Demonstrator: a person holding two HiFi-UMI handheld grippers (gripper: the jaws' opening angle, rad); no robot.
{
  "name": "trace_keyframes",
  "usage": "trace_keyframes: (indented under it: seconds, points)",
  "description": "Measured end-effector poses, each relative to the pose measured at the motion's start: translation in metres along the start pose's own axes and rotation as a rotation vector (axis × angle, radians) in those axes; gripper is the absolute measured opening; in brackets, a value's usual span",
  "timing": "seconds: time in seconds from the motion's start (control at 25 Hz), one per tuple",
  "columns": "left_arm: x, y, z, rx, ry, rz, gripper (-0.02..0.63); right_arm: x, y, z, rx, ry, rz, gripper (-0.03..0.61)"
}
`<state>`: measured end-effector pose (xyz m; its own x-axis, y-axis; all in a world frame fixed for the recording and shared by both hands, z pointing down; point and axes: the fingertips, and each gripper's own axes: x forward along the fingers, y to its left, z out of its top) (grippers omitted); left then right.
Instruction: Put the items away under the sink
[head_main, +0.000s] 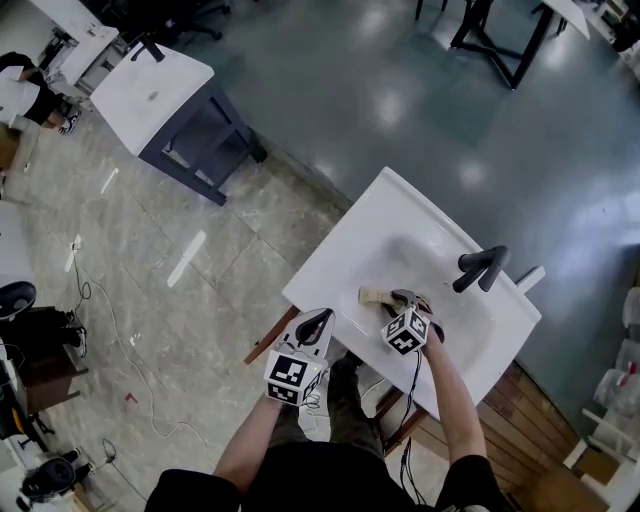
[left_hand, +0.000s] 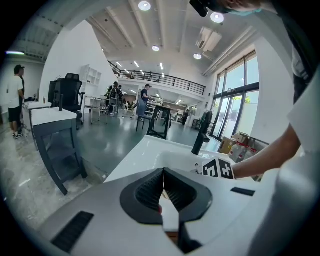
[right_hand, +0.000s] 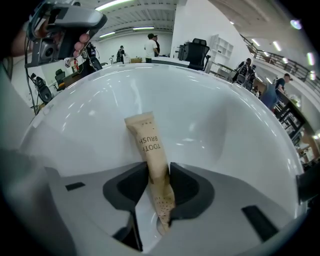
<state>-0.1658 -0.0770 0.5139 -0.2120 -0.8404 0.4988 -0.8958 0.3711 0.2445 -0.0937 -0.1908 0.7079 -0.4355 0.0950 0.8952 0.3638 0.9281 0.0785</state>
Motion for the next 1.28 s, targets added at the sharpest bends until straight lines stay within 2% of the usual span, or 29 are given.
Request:
trace_keyframes:
  seconds: [0.12,0.32,0.8,1.28]
  points:
    - [-0.005,0.0,0.0,0.0,-0.002,0.003,0.009,0.0,0.004,0.0,-0.011,0.01,-0.005,0.114]
    - [-0.012,0.0,0.0,0.008,-0.012,0.007,0.009,-0.002,-0.002,0.0,0.014,-0.011,-0.06,0.077]
    - [-0.034,-0.002,0.011,0.044,-0.045,-0.006,0.009,-0.043,-0.016,0.022,0.107,-0.119,-0.191,0.054]
    - [-0.062,-0.005,0.033,0.1,-0.093,-0.046,0.009,-0.124,-0.027,0.053,0.344,-0.311,-0.354,0.048]
